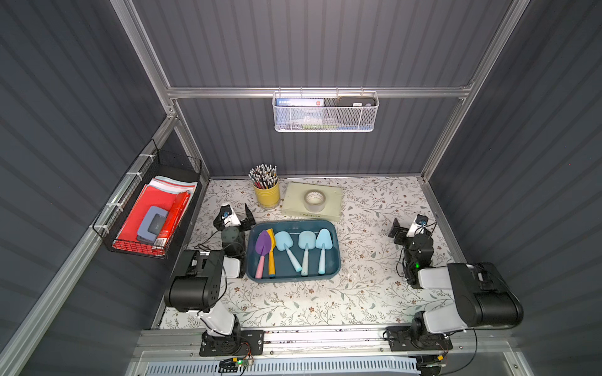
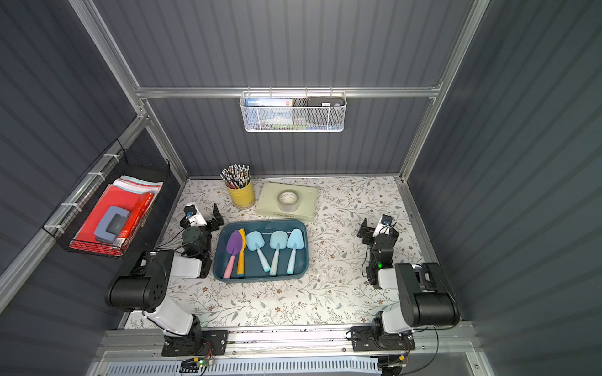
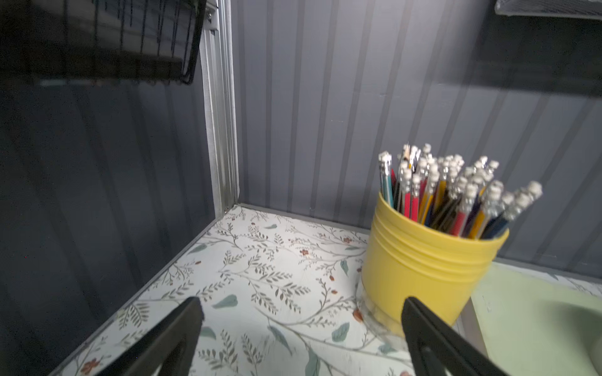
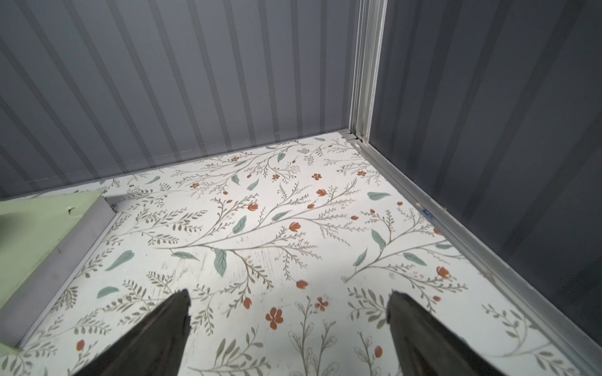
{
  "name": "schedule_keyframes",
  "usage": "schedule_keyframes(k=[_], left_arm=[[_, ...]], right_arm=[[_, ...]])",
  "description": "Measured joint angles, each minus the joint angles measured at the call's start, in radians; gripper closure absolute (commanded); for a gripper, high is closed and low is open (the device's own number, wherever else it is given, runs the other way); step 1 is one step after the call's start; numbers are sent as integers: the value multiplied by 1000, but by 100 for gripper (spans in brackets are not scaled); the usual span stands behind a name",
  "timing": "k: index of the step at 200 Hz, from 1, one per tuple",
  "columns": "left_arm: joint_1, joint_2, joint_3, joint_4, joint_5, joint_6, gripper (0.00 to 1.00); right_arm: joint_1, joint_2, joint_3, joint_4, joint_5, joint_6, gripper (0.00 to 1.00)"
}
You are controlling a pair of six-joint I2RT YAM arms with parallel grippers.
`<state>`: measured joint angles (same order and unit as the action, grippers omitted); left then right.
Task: Take the shovel out of the storage box
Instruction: Pick up the shovel from the storage box.
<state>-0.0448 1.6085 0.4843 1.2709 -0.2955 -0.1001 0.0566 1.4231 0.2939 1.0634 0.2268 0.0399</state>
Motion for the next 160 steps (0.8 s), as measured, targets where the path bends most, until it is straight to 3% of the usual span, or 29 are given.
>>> schedule_keyframes(k=[23,48,59,79,107,128,160], left_arm=[[0,-153,104,-176,-40,-35,1],[3,-213,375,-418,-6,-76,1],[3,-215,468,-487,43,-92,1],[5,-219,557,-583,156,-108,3],[-13,-158,755,-856,242,-122,9],[-101,-103,921,-1069,178,-93,9],[-283,-63,1054,-1371,107,-127,21]], right_arm=[[-14,-168,106,-177,23,61,1],[-59,-323,242,-359,64,216,1],[-83,-352,302,-440,69,285,12],[-128,-366,381,-568,4,359,26],[-122,-368,441,-758,-160,381,26],[-63,-391,467,-887,-201,370,23],[83,-433,495,-1011,-208,345,22]])
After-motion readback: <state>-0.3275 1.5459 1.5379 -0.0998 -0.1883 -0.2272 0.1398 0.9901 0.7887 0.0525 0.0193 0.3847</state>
